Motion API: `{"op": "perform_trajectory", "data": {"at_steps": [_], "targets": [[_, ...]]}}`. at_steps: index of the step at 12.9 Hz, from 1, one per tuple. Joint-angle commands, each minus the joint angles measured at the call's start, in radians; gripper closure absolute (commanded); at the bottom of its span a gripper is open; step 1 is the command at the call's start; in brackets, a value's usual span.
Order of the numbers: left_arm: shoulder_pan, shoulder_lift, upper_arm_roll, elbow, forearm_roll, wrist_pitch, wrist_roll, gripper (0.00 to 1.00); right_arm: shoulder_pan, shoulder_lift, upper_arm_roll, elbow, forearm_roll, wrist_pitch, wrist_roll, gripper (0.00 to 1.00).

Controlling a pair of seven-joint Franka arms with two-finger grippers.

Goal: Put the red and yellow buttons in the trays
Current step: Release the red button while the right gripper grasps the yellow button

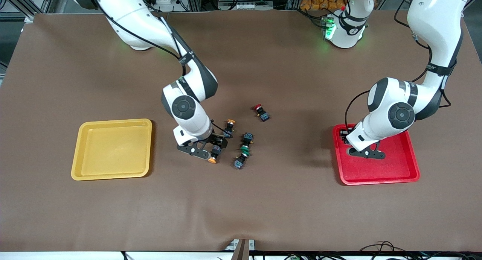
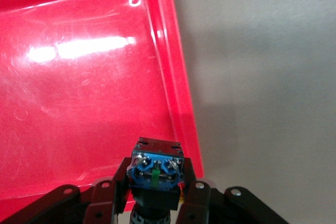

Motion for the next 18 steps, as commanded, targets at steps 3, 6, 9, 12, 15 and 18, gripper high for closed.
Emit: {"op": "perform_trajectory", "data": {"at_steps": [3,6,9,12,15,18], "targets": [[0.097,0.043,-0.015,-0.017,0.071,0.079,0.173,1.00,0.070,0.111,-0.084,0.111,-0.001,0.005,0.038,0.00],[0.095,0.103,-0.014,-0.014,0.078,0.156,0.210,1.00,0.079,0.139,-0.091,0.136,-0.001,0.007,0.056,0.00],[0.097,0.118,-0.014,-0.006,0.133,0.162,0.211,1.00,0.085,0.154,-0.091,0.134,-0.007,0.027,0.055,0.14],[0.098,0.125,-0.014,-0.006,0.146,0.171,0.211,0.58,0.087,0.166,-0.091,0.132,-0.009,0.053,0.052,0.93],[0.098,0.119,-0.014,-0.004,0.146,0.170,0.221,0.00,0.090,0.153,-0.091,0.132,-0.007,0.050,0.039,1.00],[0.097,0.106,-0.018,0.019,0.135,0.150,0.220,0.00,0.052,0.067,-0.088,0.123,-0.004,-0.046,-0.034,1.00]]}}
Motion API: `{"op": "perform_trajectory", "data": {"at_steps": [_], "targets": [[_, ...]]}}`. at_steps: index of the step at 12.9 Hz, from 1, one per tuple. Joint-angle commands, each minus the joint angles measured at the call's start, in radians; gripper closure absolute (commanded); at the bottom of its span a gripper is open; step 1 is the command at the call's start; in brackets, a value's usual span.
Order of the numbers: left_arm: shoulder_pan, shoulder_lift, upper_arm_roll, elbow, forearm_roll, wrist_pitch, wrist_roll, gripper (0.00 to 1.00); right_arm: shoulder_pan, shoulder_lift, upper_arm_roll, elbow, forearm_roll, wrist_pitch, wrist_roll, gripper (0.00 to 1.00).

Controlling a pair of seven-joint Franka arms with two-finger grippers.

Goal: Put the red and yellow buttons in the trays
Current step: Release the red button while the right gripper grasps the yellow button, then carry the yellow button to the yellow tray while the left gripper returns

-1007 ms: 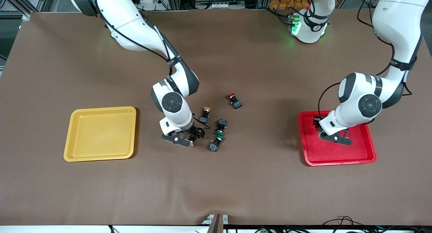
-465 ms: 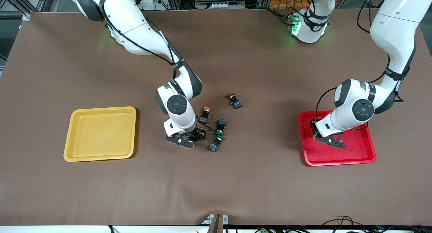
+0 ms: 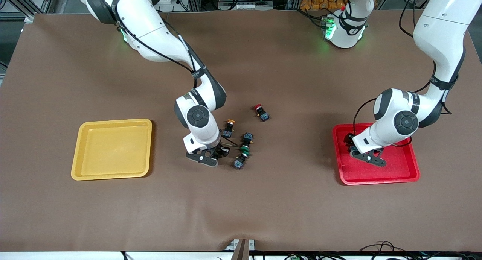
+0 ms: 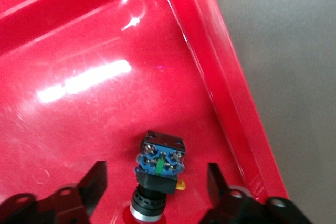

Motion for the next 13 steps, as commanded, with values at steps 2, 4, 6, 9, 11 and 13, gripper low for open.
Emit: {"op": "perform_trajectory", "data": {"at_steps": [2,4,6,9,11,13], "targets": [[0.005,-0.043,-0.047,0.016,-0.013,-0.047,-0.015,0.00,-0.060,-0.141,0.004,-0.015,0.003,-0.178,-0.127,1.00],[0.002,-0.054,-0.093,0.034,-0.061,-0.079,-0.093,0.00,-0.109,-0.239,0.007,-0.049,0.009,-0.271,-0.219,1.00],[-0.001,-0.058,-0.143,0.065,-0.061,-0.127,-0.212,0.00,-0.184,-0.322,0.028,-0.093,0.009,-0.382,-0.392,1.00],[-0.006,-0.058,-0.246,0.111,-0.061,-0.237,-0.465,0.00,-0.288,-0.415,0.027,-0.199,0.009,-0.408,-0.648,1.00],[-0.018,-0.058,-0.306,0.113,-0.060,-0.246,-0.608,0.00,-0.350,-0.428,0.024,-0.239,0.002,-0.405,-0.773,1.00],[-0.078,-0.055,-0.314,0.123,-0.061,-0.246,-0.738,0.00,-0.400,-0.420,0.019,-0.262,-0.003,-0.396,-0.831,1.00]]}}
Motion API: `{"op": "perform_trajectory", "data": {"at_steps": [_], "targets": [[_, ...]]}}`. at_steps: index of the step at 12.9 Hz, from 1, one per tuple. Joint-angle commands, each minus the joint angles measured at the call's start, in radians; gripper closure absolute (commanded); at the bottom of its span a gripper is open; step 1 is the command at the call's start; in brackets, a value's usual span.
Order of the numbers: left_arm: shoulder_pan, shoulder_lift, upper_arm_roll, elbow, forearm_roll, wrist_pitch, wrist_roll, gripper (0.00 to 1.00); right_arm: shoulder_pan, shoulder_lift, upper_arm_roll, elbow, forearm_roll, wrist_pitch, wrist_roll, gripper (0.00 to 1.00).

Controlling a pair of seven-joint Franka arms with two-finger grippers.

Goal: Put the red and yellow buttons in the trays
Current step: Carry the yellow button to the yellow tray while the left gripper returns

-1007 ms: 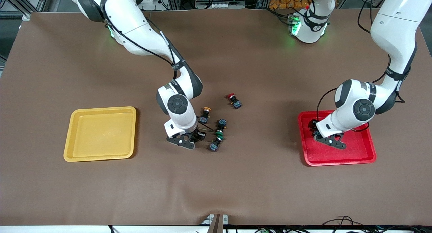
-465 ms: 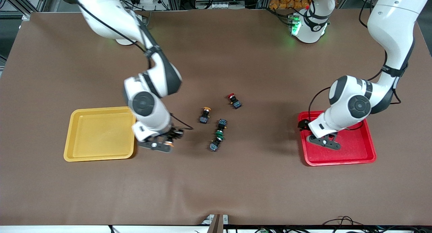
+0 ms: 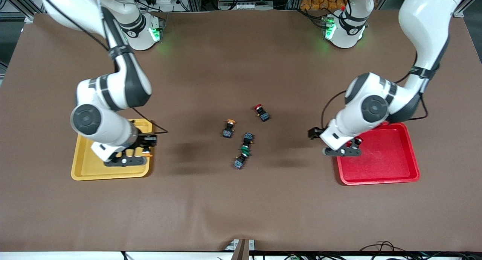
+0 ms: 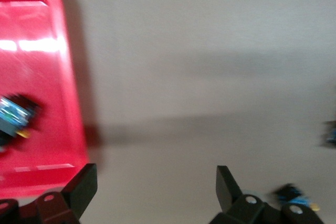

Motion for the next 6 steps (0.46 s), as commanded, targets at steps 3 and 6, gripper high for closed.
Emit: {"op": "perform_trajectory", "data": {"at_steps": [3,6], "targets": [[-0.152,0.003,-0.003,0.012,-0.012,-0.022,-0.314,0.00,-0.085,-0.022,0.014,-0.137,-0.006,0.114,-0.130,1.00],[-0.256,0.032,0.003,0.012,0.003,0.001,-0.462,0.00,-0.091,0.001,-0.021,-0.231,-0.006,0.287,-0.213,1.00]]}}
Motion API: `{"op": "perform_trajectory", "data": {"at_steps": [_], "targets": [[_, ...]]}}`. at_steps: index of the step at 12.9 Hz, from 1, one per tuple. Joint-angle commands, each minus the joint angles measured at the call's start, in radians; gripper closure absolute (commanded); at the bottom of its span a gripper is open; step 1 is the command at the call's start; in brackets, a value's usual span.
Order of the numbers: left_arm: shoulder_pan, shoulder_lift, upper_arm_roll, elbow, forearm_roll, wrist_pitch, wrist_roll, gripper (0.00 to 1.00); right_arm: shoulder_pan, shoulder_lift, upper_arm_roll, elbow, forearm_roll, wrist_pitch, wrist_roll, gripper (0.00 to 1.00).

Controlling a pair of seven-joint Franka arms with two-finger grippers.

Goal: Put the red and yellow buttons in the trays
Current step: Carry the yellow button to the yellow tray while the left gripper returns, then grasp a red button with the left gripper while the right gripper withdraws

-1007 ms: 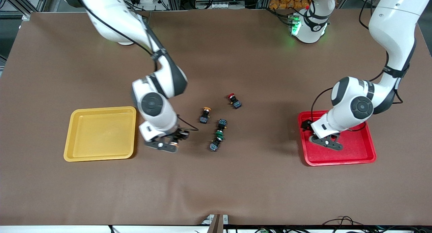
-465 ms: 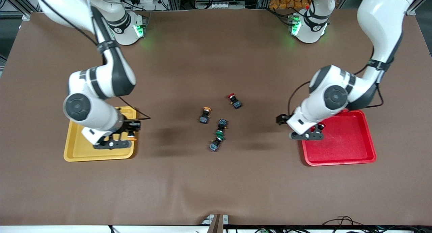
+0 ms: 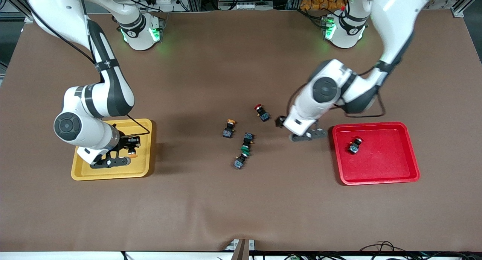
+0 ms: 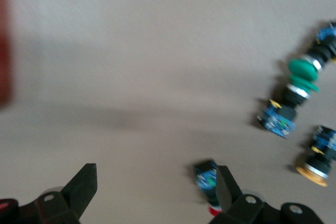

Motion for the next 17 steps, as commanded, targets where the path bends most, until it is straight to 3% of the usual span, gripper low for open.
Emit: {"op": "perform_trajectory", "data": {"at_steps": [1,4,8,9,10,11,14,17], "targets": [[-0.045,0.034,0.009,0.009,0.007,0.009,-0.102,0.00,-0.021,0.008,-0.011,-0.085,-0.005,0.126,-0.072,1.00],[-0.094,0.083,0.017,-0.017,0.024,0.093,-0.188,0.00,-0.018,0.062,-0.027,-0.091,-0.002,0.173,-0.078,1.00],[-0.174,0.172,0.048,-0.014,0.259,0.129,-0.461,0.00,-0.017,0.085,-0.028,-0.120,-0.002,0.219,-0.069,1.00],[-0.173,0.187,0.048,-0.014,0.293,0.129,-0.492,0.00,-0.015,0.085,-0.028,-0.119,-0.002,0.213,-0.066,0.76],[-0.174,0.189,0.048,-0.015,0.294,0.129,-0.495,0.00,-0.015,0.085,-0.030,-0.119,-0.001,0.214,-0.066,0.10],[-0.177,0.190,0.048,-0.017,0.292,0.130,-0.497,0.00,-0.018,0.084,-0.030,-0.119,0.001,0.214,-0.066,0.00],[-0.182,0.209,0.048,-0.009,0.291,0.132,-0.518,0.00,-0.021,0.064,-0.031,-0.119,0.001,0.202,-0.074,0.00],[-0.194,0.236,0.048,-0.006,0.301,0.173,-0.537,0.00,-0.021,-0.049,-0.043,-0.111,0.001,0.077,-0.072,0.00]]}}
